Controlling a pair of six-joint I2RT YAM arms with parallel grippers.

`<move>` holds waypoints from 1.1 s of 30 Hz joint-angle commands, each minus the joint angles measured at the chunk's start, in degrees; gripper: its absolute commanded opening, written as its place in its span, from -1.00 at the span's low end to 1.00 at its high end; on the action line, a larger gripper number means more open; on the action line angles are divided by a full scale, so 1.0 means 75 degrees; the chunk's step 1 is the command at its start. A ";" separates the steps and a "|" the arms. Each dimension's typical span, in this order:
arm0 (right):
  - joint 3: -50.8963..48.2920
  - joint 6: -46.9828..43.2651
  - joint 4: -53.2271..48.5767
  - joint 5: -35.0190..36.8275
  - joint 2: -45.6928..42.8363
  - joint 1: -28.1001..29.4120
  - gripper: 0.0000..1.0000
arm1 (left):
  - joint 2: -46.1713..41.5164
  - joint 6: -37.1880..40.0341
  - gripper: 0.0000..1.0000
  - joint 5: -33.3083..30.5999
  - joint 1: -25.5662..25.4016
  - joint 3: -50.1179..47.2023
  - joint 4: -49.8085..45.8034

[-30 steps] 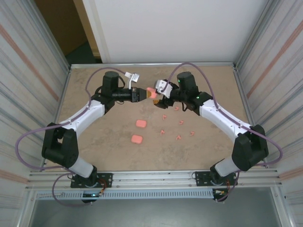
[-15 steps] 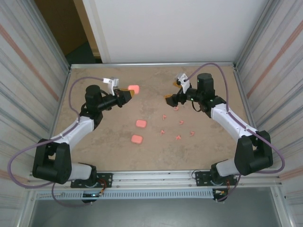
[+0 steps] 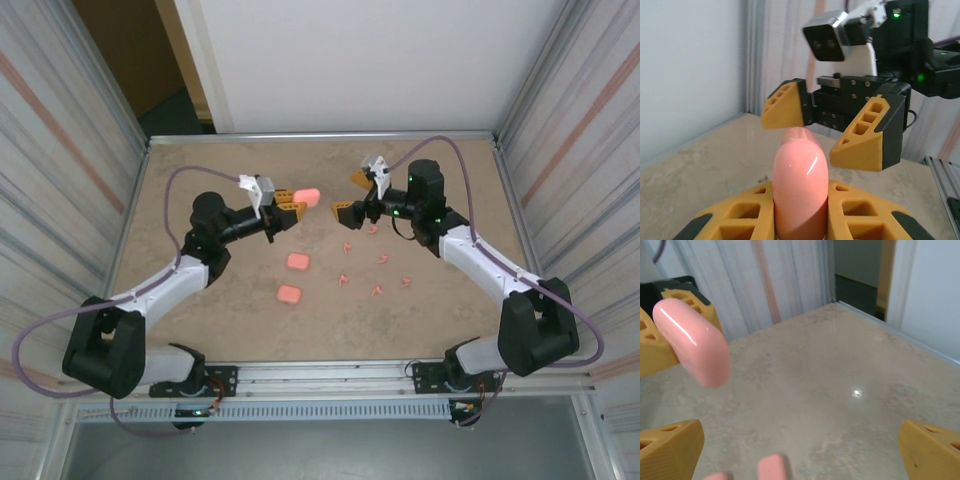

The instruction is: Insert the wireless bluetooth earbuds into the charging case

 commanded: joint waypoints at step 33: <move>0.0583 0.0720 0.1114 -0.0479 0.0350 0.0362 0.63 | 0.0461 0.0598 -1.00 0.0743 -0.0261 0.0381 0.0903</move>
